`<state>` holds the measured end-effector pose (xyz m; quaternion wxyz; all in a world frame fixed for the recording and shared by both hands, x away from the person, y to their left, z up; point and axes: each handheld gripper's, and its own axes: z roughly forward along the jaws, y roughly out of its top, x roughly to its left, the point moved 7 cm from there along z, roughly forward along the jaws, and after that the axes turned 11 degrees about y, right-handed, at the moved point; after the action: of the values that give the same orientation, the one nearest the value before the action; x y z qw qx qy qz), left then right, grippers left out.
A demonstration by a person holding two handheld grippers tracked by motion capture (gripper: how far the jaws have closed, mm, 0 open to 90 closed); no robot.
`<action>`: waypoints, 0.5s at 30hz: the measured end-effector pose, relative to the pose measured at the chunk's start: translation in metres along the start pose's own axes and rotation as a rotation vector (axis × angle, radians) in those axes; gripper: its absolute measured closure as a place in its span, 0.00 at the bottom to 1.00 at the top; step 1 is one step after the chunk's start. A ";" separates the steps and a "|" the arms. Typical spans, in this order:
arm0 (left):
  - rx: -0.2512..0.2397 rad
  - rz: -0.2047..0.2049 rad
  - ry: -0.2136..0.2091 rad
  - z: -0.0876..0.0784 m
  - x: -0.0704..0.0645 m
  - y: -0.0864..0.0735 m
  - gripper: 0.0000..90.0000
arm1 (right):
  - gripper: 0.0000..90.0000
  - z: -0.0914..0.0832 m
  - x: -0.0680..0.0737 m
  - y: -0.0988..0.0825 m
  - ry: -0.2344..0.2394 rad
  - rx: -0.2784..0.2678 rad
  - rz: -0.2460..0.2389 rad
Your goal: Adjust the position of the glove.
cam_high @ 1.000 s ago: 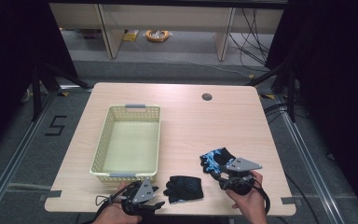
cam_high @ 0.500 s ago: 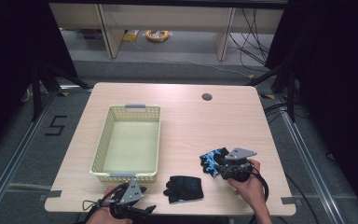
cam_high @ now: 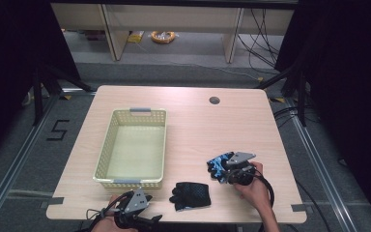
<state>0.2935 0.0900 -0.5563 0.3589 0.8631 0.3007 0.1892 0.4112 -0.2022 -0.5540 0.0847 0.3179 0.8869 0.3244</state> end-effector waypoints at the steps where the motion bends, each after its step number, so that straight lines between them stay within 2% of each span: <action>1: -0.001 -0.017 -0.004 0.000 -0.001 0.000 0.32 | 0.83 -0.001 0.001 0.000 0.007 0.008 0.011; 2: 0.000 -0.017 -0.007 0.000 -0.001 0.000 0.32 | 0.86 0.001 0.001 0.001 -0.005 -0.012 0.006; 3: -0.001 -0.018 -0.007 0.001 -0.001 0.000 0.32 | 0.89 0.000 0.000 0.001 -0.008 -0.009 0.001; 4: 0.004 -0.007 0.002 0.001 0.001 0.000 0.32 | 0.90 0.000 0.000 0.001 -0.006 -0.012 -0.013; 5: 0.000 -0.015 0.004 0.002 0.001 0.000 0.32 | 0.92 0.000 0.000 0.001 -0.005 -0.012 -0.022; 7: -0.003 -0.005 0.006 0.002 0.002 0.000 0.32 | 0.96 -0.001 0.001 0.001 0.014 -0.004 -0.023; 8: 0.003 0.015 0.009 0.001 0.004 0.000 0.32 | 0.97 -0.002 0.002 0.001 0.013 -0.005 -0.006; 9: 0.004 -0.015 0.009 0.002 0.002 -0.001 0.32 | 0.97 -0.001 0.001 0.002 0.007 -0.033 -0.003; 11: 0.000 -0.017 0.008 0.001 0.002 0.000 0.32 | 0.98 -0.004 0.001 0.002 0.021 -0.023 0.012; 15: 0.001 -0.015 0.008 0.002 0.002 0.000 0.32 | 0.98 -0.011 0.001 0.008 0.012 -0.082 0.030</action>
<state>0.2961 0.0907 -0.5572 0.3585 0.8604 0.3085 0.1897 0.4108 -0.2028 -0.5403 0.0875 0.3256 0.8685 0.3634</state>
